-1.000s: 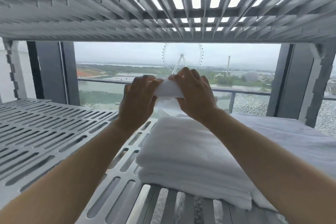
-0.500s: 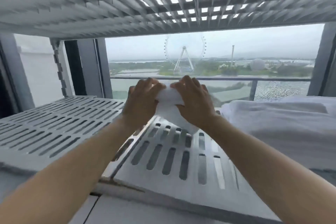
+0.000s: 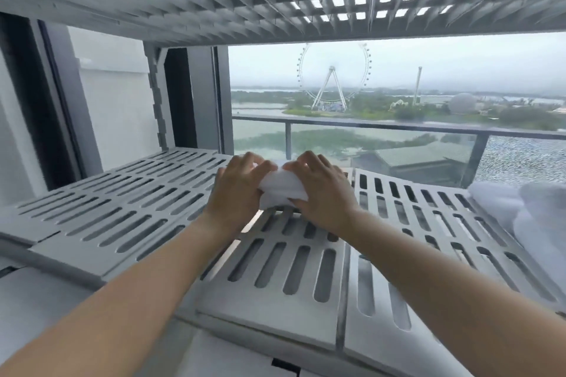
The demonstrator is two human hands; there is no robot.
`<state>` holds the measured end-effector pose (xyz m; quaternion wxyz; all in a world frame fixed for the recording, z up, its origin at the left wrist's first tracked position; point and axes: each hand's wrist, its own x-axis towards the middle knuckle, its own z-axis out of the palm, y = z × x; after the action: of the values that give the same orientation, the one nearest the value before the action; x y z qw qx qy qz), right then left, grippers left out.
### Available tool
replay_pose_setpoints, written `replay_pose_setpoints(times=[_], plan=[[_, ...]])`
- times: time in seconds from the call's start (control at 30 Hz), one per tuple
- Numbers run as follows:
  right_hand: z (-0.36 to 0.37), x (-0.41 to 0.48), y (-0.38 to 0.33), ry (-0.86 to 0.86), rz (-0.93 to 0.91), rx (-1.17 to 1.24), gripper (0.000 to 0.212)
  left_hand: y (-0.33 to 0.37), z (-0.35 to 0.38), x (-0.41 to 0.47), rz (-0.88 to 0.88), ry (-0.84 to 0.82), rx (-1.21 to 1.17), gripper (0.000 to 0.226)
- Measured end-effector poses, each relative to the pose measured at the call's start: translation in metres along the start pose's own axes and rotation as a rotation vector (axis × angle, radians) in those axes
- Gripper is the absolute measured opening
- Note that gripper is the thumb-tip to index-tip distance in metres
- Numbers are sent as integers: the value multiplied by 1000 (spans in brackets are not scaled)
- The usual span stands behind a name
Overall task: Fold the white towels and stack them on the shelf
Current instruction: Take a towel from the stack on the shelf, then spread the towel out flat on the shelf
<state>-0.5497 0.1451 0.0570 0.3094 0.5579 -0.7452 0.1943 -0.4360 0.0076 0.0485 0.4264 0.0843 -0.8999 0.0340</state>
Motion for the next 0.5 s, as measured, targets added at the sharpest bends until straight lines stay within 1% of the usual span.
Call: replay_pose_setpoints(times=[0.07,0.13,0.23,0.37,0.5], plan=[[18,12,-3,-40,-25,8,54,-19,6,-4,-35,-38,19,32],[37,22,-5,-83,-63,-23,54,-40,16,-8,-53,-72,53,30],[61,32,-9,-139,-78,-81,53,-65,32,-8,-86,-140,105,42],[74,44,-9,-223,-55,-203,51,-88,48,-1,-9,-260,114,47],[79,61,-17,-297,29,-336,52,-111,59,13,56,-312,60,46]])
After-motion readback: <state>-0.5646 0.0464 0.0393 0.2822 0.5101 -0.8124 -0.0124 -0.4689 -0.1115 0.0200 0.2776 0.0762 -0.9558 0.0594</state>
